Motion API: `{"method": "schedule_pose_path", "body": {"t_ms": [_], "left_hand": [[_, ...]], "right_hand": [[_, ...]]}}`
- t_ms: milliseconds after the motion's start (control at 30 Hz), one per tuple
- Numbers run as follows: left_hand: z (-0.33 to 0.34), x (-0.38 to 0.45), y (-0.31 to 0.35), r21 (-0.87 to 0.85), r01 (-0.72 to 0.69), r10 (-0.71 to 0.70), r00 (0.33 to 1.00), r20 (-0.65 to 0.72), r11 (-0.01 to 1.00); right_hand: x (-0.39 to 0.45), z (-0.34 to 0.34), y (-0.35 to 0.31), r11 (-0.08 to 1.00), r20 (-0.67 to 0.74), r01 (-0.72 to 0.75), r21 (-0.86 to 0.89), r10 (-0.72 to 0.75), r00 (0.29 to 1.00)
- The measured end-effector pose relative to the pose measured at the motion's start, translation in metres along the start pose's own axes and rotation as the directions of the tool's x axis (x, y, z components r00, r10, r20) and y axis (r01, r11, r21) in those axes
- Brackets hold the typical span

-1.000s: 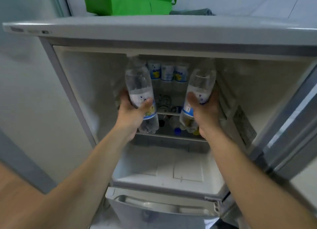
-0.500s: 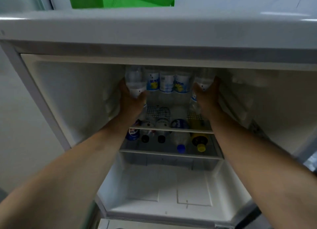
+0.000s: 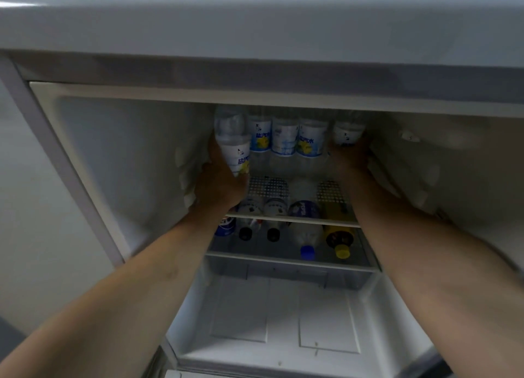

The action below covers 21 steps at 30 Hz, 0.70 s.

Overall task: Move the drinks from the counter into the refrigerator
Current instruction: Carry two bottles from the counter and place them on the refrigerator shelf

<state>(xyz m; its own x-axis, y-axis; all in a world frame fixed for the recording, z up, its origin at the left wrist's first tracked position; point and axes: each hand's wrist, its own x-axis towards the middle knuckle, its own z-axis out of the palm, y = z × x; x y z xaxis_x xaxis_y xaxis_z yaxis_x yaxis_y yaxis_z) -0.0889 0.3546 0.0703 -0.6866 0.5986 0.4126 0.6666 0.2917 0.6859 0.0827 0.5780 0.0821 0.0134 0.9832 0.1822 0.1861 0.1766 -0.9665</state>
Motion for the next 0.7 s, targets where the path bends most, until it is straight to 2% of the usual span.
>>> {"method": "schedule_pose_path", "body": {"t_ms": [67,100,333,533,700], "left_hand": [[-0.001,0.000,0.000,0.033,-0.003,0.003,1.000,0.003,0.999],[0.000,0.001,0.000,0.027,-0.016,0.016,1.000,-0.008,1.000],[0.011,0.010,0.000,-0.081,-0.011,0.007,0.999,-0.052,0.997],[0.018,0.030,0.001,-0.051,0.040,-0.042,0.998,-0.047,0.998],[0.021,0.034,0.008,0.025,0.117,-0.115,0.989,-0.089,0.993]], "right_hand": [[-0.002,-0.002,0.010,0.981,-0.001,-0.013,-0.194,0.013,1.000],[-0.002,-0.002,0.012,0.975,0.013,-0.001,-0.224,0.004,1.000],[0.000,-0.004,0.009,0.987,0.119,0.054,-0.151,-0.036,0.992],[-0.007,-0.012,0.014,0.996,0.245,0.027,-0.080,-0.007,0.969],[-0.021,-0.011,0.020,0.991,0.152,0.053,-0.123,-0.034,0.988]]}}
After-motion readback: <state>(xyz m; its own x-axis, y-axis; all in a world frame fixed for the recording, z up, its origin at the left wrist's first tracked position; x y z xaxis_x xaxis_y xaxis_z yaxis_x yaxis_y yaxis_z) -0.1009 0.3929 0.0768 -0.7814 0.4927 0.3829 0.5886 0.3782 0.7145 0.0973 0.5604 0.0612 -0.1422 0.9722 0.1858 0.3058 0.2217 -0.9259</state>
